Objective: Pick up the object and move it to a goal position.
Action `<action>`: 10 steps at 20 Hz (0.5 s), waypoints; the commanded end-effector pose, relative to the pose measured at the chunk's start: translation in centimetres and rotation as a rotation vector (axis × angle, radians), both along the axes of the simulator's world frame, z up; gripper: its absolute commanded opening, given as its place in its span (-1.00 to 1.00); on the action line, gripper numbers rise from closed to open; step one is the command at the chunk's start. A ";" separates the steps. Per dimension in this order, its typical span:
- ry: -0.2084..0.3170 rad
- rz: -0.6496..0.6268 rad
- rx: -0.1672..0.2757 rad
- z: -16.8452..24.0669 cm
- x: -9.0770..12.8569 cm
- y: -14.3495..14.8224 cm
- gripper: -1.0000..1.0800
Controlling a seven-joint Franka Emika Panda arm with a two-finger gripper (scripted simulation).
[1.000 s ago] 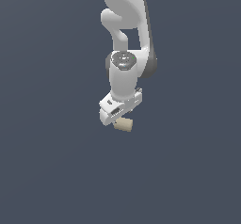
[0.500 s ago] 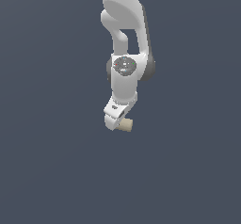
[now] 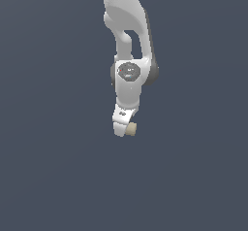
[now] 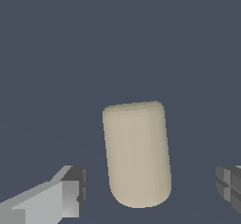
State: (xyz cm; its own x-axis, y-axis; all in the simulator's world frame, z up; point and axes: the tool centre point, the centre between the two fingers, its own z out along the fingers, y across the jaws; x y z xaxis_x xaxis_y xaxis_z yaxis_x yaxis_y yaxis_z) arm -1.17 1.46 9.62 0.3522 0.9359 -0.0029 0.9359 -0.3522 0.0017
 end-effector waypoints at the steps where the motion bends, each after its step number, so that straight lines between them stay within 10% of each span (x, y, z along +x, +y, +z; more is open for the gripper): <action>1: 0.000 0.043 0.001 -0.3 -0.1 0.1 0.92; 10: 0.001 0.104 0.003 -0.6 -0.3 0.2 0.92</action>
